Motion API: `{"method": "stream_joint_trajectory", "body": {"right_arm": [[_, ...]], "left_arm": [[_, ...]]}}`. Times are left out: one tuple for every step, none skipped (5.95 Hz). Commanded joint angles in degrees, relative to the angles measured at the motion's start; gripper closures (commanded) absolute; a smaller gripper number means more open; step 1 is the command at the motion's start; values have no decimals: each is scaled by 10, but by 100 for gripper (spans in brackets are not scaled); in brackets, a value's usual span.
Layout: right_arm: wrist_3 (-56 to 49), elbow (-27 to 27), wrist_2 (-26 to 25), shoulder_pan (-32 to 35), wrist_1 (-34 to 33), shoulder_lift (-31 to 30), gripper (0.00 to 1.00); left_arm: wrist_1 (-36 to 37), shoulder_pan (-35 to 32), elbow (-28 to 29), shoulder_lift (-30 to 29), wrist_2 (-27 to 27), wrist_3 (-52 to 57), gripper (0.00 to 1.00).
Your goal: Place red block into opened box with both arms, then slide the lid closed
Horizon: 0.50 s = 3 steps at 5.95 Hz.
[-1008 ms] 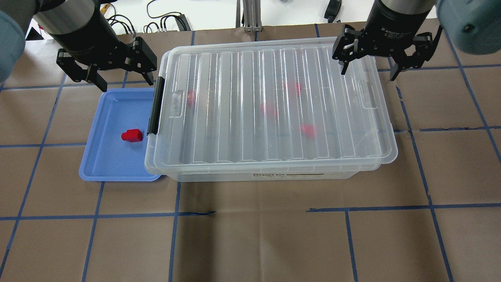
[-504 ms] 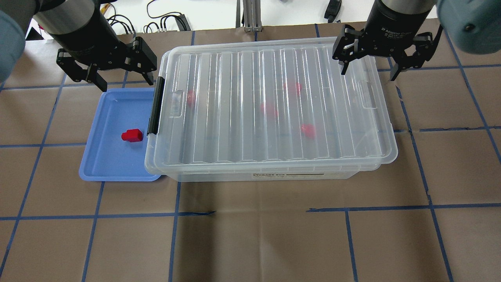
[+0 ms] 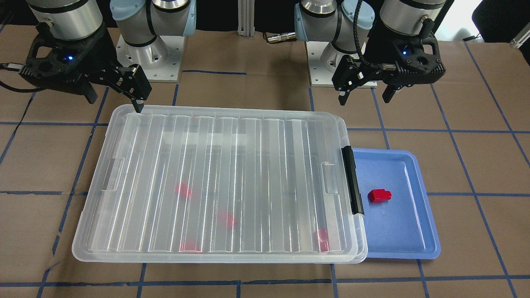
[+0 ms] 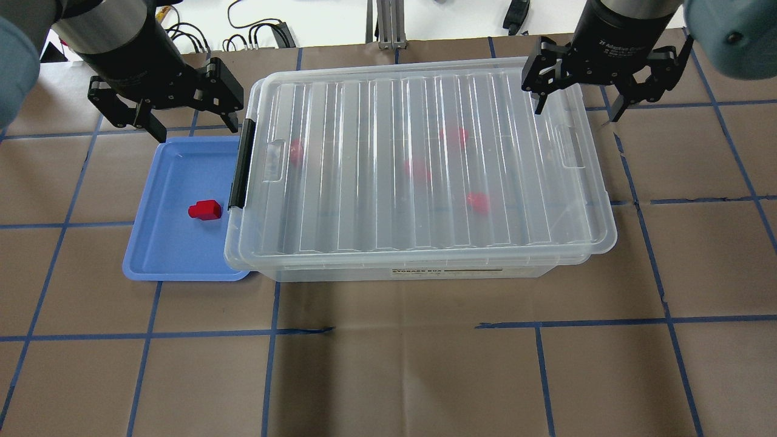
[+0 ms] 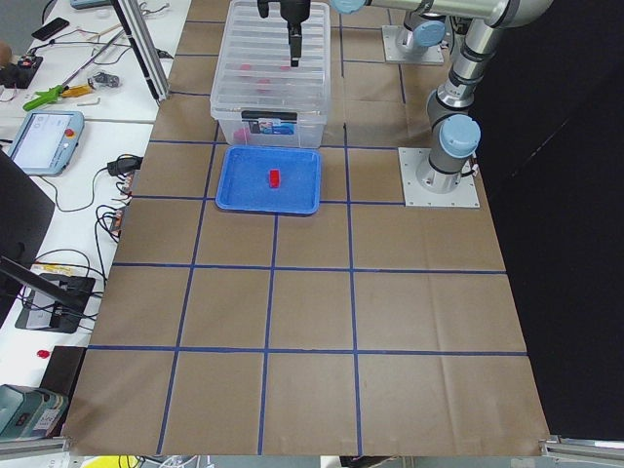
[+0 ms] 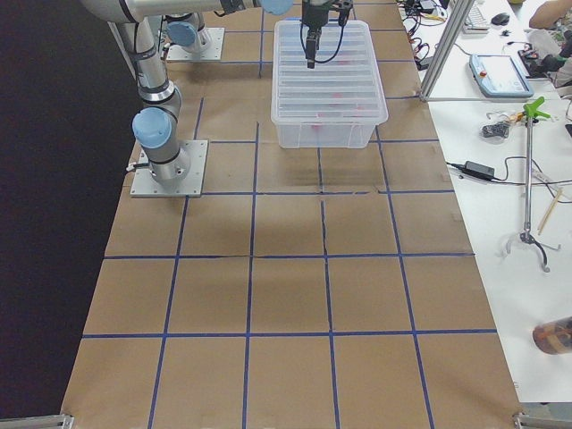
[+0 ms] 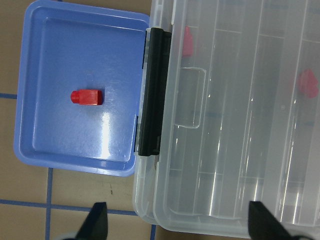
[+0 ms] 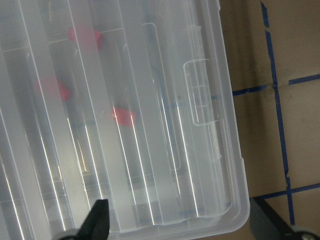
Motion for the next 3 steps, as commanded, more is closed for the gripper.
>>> {"method": "stream_joint_trajectory", "body": {"right_arm": [[-121,3,0,-89,7,0,0],[-173,17,1,-130,4,2,0],[-174,59,2,-138,-7,1,0]], "left_arm": [[0,0,1,-1,0,0,2],[0,0,1,-2,1,-3,2],[0,0,1,-2,2,-4,2]]}}
